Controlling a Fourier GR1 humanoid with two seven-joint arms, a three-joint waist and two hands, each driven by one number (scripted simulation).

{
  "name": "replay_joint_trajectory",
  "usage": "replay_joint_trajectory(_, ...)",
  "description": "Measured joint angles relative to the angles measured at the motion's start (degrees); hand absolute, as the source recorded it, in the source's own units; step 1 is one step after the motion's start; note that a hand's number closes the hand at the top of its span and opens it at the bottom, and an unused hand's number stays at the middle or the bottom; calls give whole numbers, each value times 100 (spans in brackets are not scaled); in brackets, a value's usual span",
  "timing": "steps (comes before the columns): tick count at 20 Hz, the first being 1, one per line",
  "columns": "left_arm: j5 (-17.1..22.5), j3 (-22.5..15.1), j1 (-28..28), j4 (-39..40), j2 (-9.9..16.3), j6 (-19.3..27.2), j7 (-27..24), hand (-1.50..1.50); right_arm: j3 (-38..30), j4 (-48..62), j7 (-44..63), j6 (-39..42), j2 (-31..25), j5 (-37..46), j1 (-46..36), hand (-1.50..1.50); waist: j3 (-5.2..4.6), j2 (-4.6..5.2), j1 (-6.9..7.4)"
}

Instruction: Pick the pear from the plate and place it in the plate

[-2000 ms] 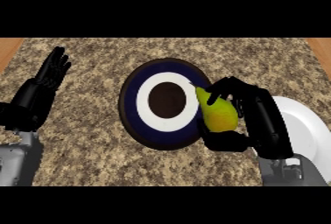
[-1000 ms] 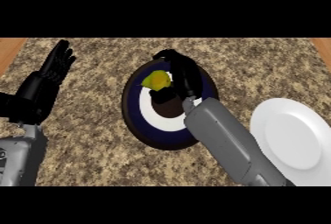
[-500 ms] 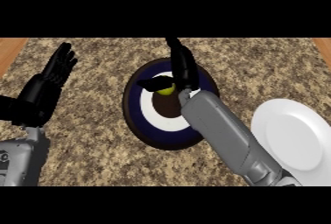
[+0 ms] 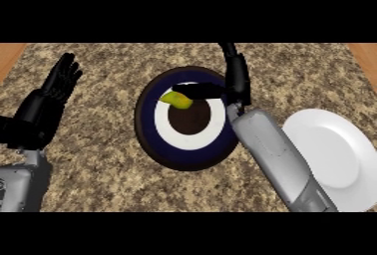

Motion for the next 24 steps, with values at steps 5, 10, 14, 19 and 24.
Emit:
replay_joint_trajectory(5,-10,80,71,-5,15,-22,-37,0,-471,-556,-502,487,-378,-421,857,-150,0,-7,-49)
replay_joint_trajectory(10,-24,124,-8,-42,33,-45,62,0,-886,-985,-952,1250,-892,-762,1626,-150,-2,-10,-57)
replay_joint_trajectory(14,-24,165,-68,32,40,-91,59,0,-1221,-1159,-1292,1879,-1300,-1002,2154,-150,-1,-8,-59)
replay_joint_trajectory(19,-79,160,-17,52,-34,-110,2,0,-1679,-1135,-1590,2559,-1730,-1191,2533,-150,-2,-6,-48)
replay_joint_trajectory(24,-150,119,-16,-34,-129,-78,54,0,-2040,-652,-2166,3102,-1970,-1190,2715,-150,-2,-4,-33)
